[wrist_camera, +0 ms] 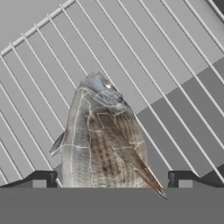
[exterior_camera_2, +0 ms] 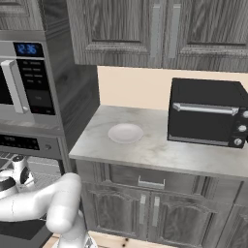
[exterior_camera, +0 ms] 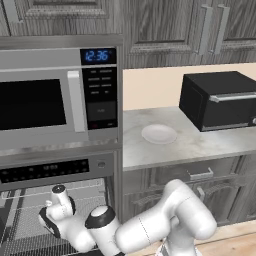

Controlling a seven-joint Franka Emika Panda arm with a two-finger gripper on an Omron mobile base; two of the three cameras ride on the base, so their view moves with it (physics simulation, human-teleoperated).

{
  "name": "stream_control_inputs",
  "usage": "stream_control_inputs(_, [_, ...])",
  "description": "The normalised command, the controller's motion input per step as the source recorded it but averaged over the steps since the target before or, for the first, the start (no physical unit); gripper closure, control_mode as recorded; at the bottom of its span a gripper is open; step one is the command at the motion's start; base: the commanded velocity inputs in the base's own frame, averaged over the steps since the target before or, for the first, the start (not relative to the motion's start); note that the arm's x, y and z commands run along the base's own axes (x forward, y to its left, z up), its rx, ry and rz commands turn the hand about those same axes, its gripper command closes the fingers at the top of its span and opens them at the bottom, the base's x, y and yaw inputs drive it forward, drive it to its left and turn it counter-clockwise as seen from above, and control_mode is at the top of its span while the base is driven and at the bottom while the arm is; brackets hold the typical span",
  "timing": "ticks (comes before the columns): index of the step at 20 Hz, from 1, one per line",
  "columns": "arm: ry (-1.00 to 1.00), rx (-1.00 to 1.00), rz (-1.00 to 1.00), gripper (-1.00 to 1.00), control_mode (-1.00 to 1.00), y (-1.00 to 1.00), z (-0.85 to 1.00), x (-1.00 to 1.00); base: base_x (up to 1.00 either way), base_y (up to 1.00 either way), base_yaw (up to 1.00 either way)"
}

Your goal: Take the fish from the oven and place it on the plate on the counter.

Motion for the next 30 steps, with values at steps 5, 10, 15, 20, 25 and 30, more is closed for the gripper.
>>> stream_control_inputs(5, [0.05,-0.07,0.00,1.00,-1.00,0.04,-0.75,-0.17,0.00,0.00,0.00])
stream_control_inputs(10, [0.00,0.00,0.00,1.00,-1.00,0.00,-0.01,-0.03,0.00,0.00,0.00])
stream_control_inputs(15, [0.00,0.00,0.00,1.00,-1.00,0.00,0.00,0.00,0.00,0.00,0.00])
stream_control_inputs(20, [-0.01,0.00,0.00,1.00,-1.00,0.00,0.00,-0.11,0.00,0.00,0.00])
stream_control_inputs(25, [-0.14,-0.07,0.07,1.00,-1.00,0.00,0.42,-0.95,0.00,0.00,0.00])
stream_control_inputs(30, [-0.19,-0.09,0.20,1.00,-1.00,-0.04,0.95,-0.99,0.00,0.00,0.00])
